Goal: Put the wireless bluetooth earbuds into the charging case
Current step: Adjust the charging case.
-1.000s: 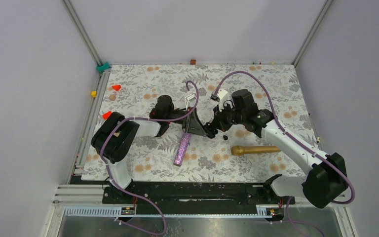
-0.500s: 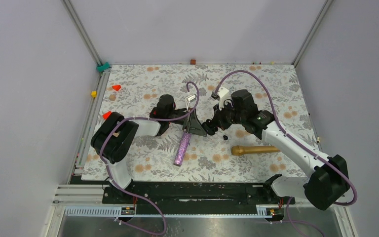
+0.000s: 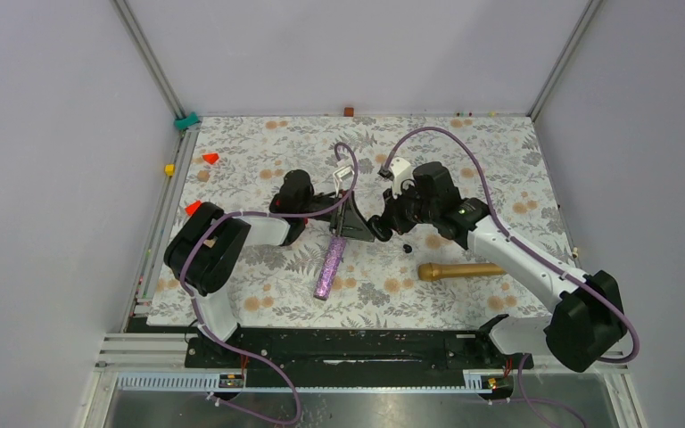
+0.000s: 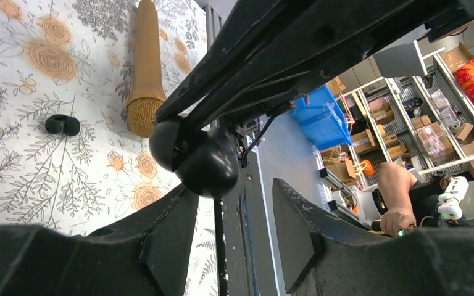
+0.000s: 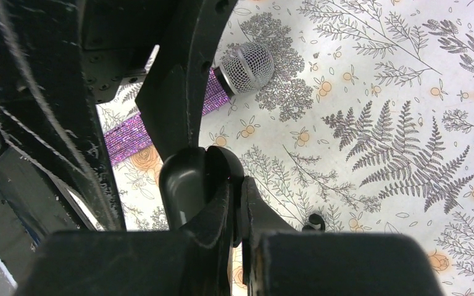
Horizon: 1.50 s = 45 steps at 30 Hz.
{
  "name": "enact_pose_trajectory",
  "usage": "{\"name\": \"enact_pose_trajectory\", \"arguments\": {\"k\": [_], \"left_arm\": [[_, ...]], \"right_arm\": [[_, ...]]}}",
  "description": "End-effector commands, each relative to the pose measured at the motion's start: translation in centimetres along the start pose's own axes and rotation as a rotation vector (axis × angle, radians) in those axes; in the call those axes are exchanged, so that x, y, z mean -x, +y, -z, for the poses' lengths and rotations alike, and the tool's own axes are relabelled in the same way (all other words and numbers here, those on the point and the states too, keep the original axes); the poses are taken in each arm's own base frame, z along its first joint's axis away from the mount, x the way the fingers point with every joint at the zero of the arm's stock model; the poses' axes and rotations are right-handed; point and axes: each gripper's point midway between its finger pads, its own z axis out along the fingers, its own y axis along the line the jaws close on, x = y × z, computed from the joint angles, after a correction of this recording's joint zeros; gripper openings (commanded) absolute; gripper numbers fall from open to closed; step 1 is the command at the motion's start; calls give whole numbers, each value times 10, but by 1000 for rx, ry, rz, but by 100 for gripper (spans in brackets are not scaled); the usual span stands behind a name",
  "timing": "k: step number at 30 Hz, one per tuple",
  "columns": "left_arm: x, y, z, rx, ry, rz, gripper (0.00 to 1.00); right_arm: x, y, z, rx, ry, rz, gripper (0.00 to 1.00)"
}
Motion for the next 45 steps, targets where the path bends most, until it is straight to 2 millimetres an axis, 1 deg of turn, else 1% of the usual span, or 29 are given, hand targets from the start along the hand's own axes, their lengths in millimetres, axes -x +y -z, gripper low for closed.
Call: {"name": "enact_pose_trajectory", "arguments": {"k": [1,5,8,13,24,33,35,39,45], "left_arm": [[15,-17,2,-39,-31,-98,46],[14,-16,2,-39,-28,-98,43],[12,-8,2,-11,-18,-67,47],[11,2,2,32,-10,-58,49],[12,2,1,28,-12,-57,49],[15,0,3,23,-21,-64,48],[15,0,4,22,-21,-65,46],[14,0,3,17,-19,-62,38],[14,0,3,12,-17,-57,31]], "right_arm": [[14,0,-2,-12,-43,3,0],[17,-2,1,-30,-57,6,0],[22,-2,5,-37,-80,8,0],[26,-1,11,-40,-102,16,0],[23,5,7,-12,-84,12,0],[15,8,-1,2,-45,21,0],[15,8,-1,2,-46,21,0],[15,9,-1,5,-45,22,0],[15,11,-1,8,-45,26,0]]}}
